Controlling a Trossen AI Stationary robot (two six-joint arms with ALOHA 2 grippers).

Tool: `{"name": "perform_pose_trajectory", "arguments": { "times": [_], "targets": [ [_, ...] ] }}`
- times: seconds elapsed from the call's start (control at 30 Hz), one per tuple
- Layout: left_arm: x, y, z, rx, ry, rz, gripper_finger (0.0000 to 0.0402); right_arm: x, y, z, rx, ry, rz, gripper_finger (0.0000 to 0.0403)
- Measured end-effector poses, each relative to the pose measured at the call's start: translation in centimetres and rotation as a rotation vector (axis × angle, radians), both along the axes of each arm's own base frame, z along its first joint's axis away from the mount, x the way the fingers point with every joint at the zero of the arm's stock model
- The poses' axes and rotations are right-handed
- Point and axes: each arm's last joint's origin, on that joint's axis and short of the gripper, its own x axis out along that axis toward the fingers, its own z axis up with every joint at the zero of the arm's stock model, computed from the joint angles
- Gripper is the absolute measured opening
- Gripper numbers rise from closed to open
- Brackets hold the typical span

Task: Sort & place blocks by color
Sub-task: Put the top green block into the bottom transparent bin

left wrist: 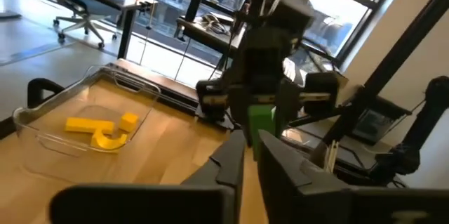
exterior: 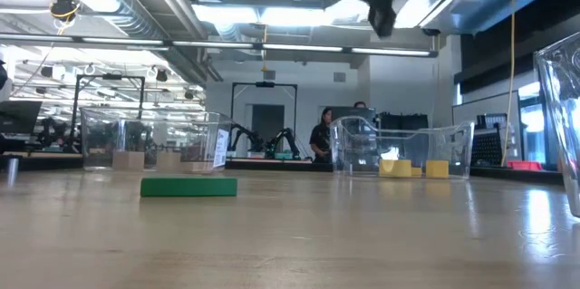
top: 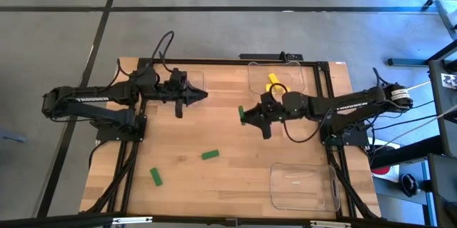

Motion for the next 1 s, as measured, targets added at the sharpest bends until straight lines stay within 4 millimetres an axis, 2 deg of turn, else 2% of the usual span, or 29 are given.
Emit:
{"name": "perform_pose_trajectory", "arguments": {
  "times": [0.2, 0.4, 0.9, 1.0],
  "targets": [
    [0.0, -0.1, 0.0, 0.061, 0.001, -0.019, 0.0107, 0.6, -0.1, 3.5, -0.075, -0.011, -0.039, 0.0101],
    [0.0, -0.1, 0.0, 0.083, 0.002, -0.019, 0.0167, 0.8, -0.2, 4.6, -0.101, -0.025, -0.054, 0.0101],
    [0.0, -0.1, 0.0, 0.082, 0.002, -0.026, 0.0175, 0.8, -0.2, 4.6, -0.126, -0.024, -0.049, 0.0101],
    [0.0, -0.1, 0.0, 0.082, 0.001, -0.026, 0.0174, 0.7, 0.0, 4.6, -0.069, -0.019, -0.015, 0.0101]
  ]
}}
